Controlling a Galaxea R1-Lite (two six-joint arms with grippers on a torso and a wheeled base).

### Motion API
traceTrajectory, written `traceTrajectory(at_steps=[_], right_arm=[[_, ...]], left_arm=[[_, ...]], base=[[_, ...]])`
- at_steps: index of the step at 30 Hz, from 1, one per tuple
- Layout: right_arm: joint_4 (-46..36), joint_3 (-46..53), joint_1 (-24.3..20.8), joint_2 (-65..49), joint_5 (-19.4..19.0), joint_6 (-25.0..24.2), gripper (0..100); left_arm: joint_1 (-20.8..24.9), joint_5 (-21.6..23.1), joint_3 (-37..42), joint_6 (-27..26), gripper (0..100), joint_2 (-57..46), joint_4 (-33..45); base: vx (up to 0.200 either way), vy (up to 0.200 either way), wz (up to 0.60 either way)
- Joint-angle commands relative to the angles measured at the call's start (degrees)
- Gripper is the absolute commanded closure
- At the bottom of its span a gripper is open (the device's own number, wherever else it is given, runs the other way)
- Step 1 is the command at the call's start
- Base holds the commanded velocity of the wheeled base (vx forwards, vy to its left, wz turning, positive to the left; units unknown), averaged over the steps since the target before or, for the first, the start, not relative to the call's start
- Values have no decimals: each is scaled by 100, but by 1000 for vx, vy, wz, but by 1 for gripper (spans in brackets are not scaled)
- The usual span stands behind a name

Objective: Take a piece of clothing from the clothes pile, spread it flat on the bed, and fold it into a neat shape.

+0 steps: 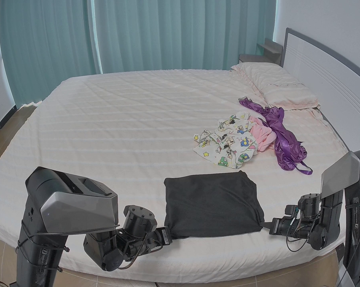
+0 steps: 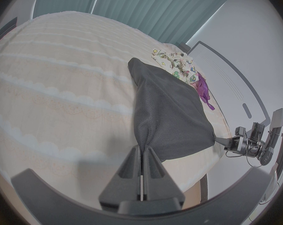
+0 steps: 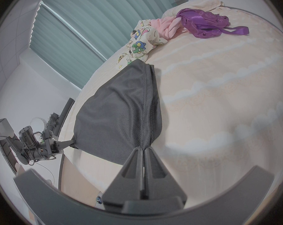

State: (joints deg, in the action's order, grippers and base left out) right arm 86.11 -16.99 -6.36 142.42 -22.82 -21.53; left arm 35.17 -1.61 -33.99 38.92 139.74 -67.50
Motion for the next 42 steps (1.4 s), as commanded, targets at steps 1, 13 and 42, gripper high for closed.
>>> traceTrajectory(at_steps=[1,13,42], right_arm=[[-7,73,12,-66,-3,35,100],[-42,170,65,-48,-3,369,0],[-42,-823,346,-92,-91,-686,0]], left_arm=[[7,-6,94,36,100,-105,18],[16,-6,217,27,0,-114,35],[78,-604,-1585,1267,0,203,-35]], base=[[0,0,0],[0,0,0],[0,0,0]])
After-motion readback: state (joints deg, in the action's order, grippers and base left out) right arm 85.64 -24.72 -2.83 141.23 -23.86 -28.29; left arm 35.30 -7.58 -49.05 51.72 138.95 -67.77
